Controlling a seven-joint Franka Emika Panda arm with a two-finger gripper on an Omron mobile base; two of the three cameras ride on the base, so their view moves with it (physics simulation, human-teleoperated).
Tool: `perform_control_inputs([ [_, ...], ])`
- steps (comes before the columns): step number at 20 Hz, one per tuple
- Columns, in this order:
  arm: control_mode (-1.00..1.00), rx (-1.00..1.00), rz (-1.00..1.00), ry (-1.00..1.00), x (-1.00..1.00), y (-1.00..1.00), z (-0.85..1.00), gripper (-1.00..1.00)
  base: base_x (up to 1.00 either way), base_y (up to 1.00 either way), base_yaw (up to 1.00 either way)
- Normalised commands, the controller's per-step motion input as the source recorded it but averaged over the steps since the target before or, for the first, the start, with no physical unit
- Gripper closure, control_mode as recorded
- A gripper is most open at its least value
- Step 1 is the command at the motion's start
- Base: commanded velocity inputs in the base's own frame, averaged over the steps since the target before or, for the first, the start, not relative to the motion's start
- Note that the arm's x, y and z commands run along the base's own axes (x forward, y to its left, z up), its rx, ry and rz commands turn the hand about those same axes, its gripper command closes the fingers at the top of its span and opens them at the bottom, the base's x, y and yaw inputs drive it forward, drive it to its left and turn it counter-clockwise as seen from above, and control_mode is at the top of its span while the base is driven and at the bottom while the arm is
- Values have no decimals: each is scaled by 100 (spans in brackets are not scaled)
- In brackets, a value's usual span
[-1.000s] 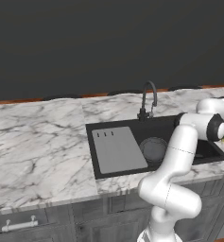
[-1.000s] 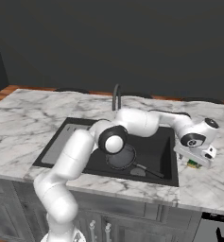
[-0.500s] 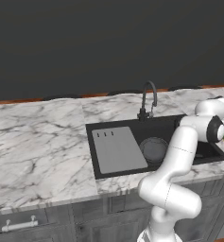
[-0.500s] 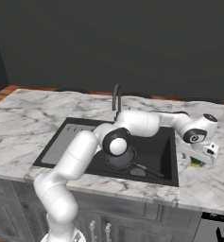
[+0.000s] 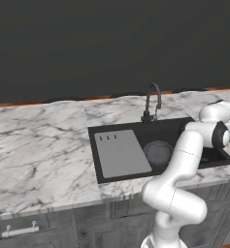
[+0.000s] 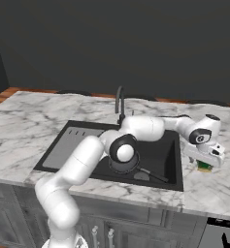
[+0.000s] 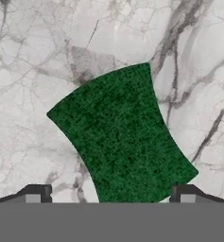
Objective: Pick the pan and sponge and place them into the sink. Then turn on the water.
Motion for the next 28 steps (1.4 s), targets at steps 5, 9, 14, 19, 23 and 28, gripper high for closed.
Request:
perform_control_inputs([
  [5, -100, -1, 0, 0, 1, -17, -2, -100, 0, 0, 0],
  [9, -100, 0, 0, 0, 0, -21, 0, -100, 0, 0, 0],
  [14, -100, 0, 0, 0, 0, -19, -1, -100, 0, 0, 0],
  [19, -100, -2, 0, 0, 0, -8, -2, -100, 0, 0, 0],
  [23, -100, -3, 0, 0, 0, 0, -7, -100, 0, 0, 0],
  [28, -100, -1, 0, 0, 0, 0, -1, 100, 0, 0, 0],
])
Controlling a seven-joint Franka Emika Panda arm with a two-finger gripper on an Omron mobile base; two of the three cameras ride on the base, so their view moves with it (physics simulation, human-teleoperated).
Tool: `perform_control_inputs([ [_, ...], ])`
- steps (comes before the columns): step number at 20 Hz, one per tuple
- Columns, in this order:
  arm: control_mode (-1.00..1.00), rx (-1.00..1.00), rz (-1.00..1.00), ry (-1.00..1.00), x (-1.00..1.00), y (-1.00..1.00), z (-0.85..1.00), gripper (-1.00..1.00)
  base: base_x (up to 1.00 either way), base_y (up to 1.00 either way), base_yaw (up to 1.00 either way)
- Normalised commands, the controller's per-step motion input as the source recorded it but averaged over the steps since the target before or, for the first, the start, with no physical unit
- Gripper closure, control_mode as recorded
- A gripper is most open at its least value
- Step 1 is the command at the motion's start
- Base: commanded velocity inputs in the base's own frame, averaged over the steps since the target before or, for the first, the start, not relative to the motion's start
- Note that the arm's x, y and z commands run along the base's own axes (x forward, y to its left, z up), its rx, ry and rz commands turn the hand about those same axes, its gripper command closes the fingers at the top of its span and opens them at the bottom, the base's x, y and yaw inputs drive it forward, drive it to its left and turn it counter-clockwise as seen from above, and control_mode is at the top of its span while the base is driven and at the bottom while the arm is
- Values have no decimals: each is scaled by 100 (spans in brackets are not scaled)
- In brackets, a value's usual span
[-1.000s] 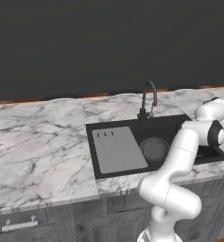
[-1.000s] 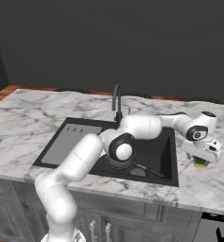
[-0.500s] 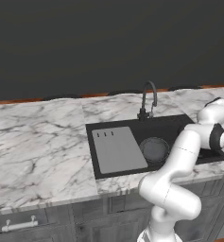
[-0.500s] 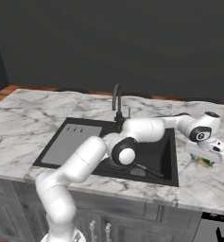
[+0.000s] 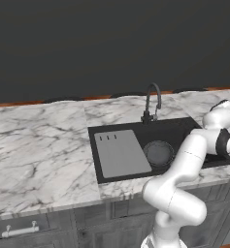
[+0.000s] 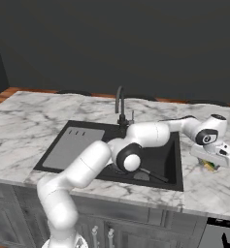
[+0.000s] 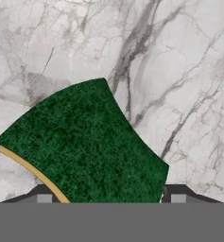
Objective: Pick the pan and sponge and place them into the sink. Then turn on the water.
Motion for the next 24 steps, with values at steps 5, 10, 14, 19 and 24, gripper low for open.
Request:
perform_control_inputs([
  [5, -100, 0, 0, 0, 0, 0, 1, 100, 0, 0, 0],
  [10, -100, 0, 0, 0, -5, 0, 13, 100, 0, 0, 0],
  [14, -100, 0, 0, 0, -47, 28, 39, 100, 0, 0, 0],
  [19, -100, 0, 0, 0, -58, 88, 57, 100, 0, 0, 0],
  [24, -100, 0, 11, -2, -60, 100, 22, 100, 0, 0, 0],
])
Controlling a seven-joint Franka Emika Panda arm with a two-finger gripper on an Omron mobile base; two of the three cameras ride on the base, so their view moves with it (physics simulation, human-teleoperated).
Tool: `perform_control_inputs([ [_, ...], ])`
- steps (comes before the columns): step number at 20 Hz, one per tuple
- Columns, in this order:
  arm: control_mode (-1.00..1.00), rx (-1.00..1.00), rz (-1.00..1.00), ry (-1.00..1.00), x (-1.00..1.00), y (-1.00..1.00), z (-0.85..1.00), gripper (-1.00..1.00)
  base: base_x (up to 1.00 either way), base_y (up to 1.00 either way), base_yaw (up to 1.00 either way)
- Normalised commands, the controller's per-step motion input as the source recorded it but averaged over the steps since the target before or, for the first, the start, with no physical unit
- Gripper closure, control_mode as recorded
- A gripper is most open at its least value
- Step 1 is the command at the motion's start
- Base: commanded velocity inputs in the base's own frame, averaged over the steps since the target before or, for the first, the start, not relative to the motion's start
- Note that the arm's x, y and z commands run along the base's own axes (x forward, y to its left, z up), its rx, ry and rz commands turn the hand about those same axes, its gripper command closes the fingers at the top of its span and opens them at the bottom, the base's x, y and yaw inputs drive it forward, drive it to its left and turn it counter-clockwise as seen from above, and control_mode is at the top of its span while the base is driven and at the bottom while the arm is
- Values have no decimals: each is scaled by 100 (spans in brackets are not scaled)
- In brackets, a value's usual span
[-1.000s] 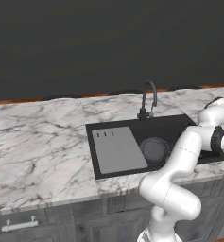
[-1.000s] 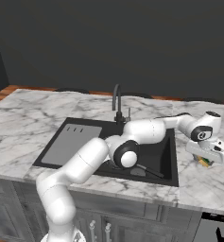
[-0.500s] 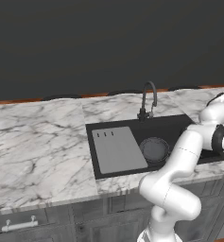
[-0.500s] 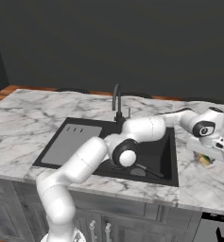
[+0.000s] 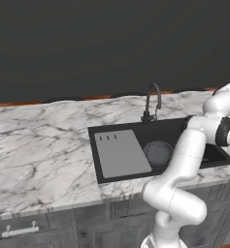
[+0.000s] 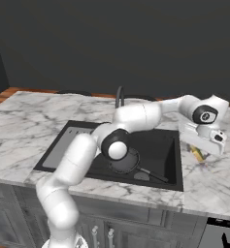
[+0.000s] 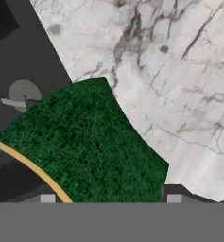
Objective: Pick the pan and sponge and place them into the sink. Then turn on the water.
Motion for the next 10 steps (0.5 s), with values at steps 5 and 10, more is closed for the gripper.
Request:
perform_control_inputs([
  [5, -100, 0, 21, -3, -51, 100, 0, 100, 0, 0, 0],
  [10, -100, 0, 23, -3, -27, 100, 0, 100, 0, 0, 0],
])
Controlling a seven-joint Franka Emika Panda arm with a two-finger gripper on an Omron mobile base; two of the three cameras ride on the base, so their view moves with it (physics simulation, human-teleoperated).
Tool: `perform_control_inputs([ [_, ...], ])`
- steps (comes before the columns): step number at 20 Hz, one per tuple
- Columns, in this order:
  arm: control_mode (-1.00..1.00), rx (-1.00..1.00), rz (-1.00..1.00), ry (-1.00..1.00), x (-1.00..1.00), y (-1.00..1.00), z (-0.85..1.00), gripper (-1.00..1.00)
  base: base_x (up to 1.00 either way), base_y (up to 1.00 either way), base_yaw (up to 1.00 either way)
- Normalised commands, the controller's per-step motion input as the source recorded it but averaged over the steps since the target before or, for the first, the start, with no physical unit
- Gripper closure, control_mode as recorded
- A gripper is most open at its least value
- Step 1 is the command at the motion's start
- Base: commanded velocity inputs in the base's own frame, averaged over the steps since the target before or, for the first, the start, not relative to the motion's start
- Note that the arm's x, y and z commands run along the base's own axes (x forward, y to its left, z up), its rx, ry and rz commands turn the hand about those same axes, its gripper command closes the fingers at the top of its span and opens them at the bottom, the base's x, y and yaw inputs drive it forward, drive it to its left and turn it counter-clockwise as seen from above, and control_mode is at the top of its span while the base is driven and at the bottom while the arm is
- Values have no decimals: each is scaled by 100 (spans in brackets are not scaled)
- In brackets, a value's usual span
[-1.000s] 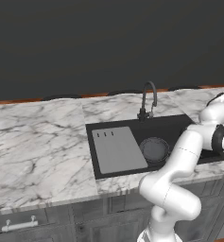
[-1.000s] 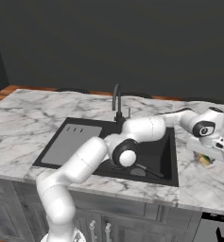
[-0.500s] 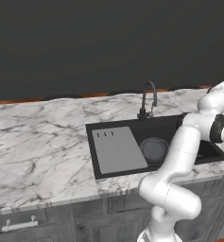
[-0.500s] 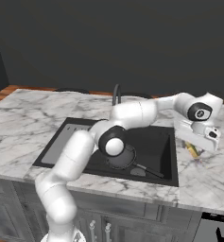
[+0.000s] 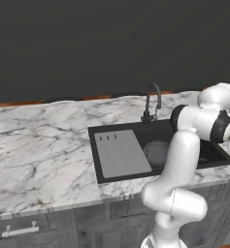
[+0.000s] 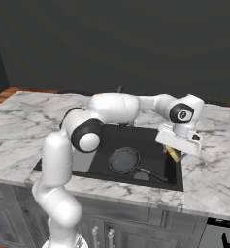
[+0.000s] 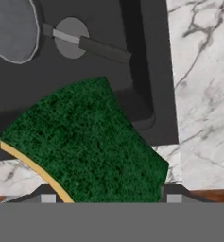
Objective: Pick the pan and sponge and place them into the sink. Then turn on the water.
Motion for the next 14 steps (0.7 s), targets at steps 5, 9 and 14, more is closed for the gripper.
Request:
perform_control_inputs([
  [5, -100, 0, 23, -12, 0, 100, 1, 100, 0, 0, 0],
  [9, -100, 0, 25, -13, 1, 92, 0, 100, 0, 0, 0],
  [14, -100, 2, 31, -8, 13, 50, -3, 100, 0, 0, 0],
])
